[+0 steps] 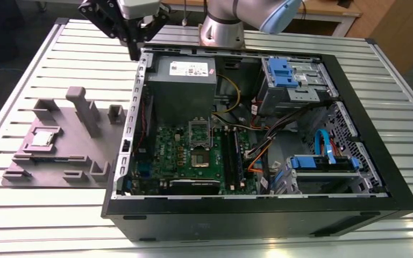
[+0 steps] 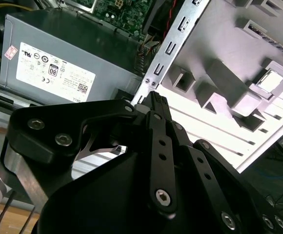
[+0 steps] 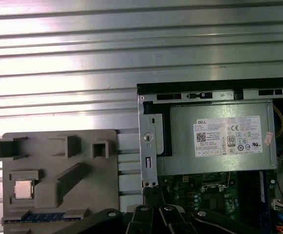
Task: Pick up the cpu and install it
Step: 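Reach for the cpu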
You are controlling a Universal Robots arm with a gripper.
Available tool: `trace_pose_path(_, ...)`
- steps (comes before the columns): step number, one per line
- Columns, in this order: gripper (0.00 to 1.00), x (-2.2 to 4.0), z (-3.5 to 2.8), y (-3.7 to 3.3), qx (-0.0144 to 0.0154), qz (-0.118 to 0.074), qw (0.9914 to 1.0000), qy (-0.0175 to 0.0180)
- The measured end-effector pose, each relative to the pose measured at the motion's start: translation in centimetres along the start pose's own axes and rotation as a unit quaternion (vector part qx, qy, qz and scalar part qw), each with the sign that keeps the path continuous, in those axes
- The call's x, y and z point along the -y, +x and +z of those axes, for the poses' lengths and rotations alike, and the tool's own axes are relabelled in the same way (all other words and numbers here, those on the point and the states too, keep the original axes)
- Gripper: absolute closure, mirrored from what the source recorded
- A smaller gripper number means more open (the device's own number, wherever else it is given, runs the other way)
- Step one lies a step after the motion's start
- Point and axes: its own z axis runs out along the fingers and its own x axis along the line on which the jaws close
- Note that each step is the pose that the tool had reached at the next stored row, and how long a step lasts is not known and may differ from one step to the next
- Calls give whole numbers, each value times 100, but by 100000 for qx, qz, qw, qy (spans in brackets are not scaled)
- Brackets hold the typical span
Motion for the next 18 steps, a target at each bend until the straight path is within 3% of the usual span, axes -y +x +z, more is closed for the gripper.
trace_pose_path(18, 90, 5, 23, 50, -363, 17, 99999, 23)
